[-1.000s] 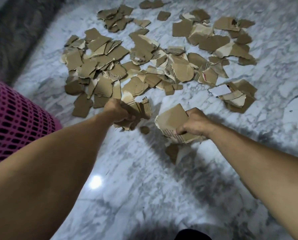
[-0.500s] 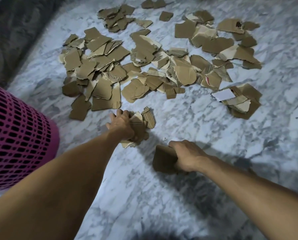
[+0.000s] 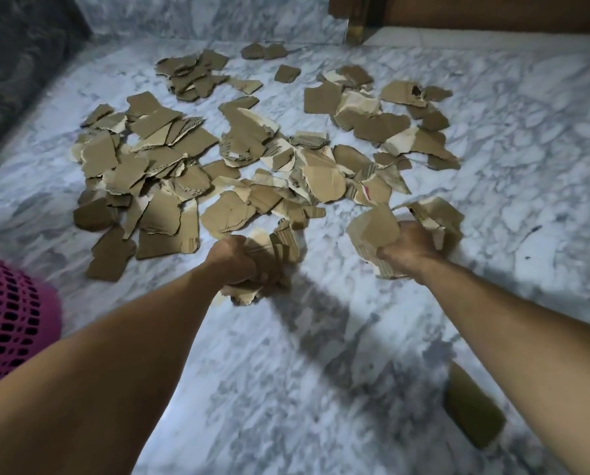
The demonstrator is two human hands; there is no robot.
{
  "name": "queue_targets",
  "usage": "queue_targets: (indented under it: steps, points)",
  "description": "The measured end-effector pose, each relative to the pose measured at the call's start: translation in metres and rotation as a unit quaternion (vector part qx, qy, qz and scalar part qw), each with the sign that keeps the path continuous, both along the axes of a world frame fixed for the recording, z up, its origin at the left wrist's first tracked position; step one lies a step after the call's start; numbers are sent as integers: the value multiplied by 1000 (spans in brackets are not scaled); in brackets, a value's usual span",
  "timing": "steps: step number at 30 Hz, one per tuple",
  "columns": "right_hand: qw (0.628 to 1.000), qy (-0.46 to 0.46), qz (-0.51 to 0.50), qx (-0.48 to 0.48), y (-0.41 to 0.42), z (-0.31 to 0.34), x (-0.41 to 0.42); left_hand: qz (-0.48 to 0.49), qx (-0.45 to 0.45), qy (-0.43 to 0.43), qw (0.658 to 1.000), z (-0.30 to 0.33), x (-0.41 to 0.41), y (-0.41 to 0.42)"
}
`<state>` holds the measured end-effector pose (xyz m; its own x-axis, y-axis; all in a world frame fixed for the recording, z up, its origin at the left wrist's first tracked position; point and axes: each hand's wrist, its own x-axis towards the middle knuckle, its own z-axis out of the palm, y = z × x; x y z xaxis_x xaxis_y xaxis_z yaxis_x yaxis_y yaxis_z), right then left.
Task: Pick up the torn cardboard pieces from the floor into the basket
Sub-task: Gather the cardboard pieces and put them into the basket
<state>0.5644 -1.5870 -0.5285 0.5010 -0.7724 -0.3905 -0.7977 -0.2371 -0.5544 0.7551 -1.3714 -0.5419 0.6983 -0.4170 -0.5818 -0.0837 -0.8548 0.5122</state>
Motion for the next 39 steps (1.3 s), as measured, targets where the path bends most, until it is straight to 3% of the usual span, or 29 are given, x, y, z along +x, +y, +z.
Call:
queue_targets:
  steps: [3, 8, 11, 13, 16, 21, 26, 32, 39]
  points:
    - [998, -13, -49, -23, -33, 7, -2, 35, -42, 8, 998, 8, 9, -24]
    - [997, -3, -72, -23, -76, 5, -5, 53, -64, -58, 995, 15, 27, -58]
    - [994, 78, -67, -34, -93, -14, -7, 69, -39, -85, 993, 5, 44, -66]
    - [990, 113, -77, -21, -119, -51, -9, 64, 25, -128, 989, -3, 56, -69]
    - [986, 125, -108, -4, -111, -41, -4, 60, 101, -164, 979, -10, 65, -65]
    - [986, 148, -69, 35, -114, -33, 21, 87, 78, -126, 985, -17, 75, -63]
    - [993, 24, -81, 82, -109, -36, 58, 121, -1, -42, 992, -18, 80, -67]
    - [999, 27, 3, 35, -64, -28, 94, 52, -33, -55, 997, -13, 60, -75]
    - [990, 27, 53, 125, -40, -7, 98, 30, -39, -9, 999, 5, 32, -58]
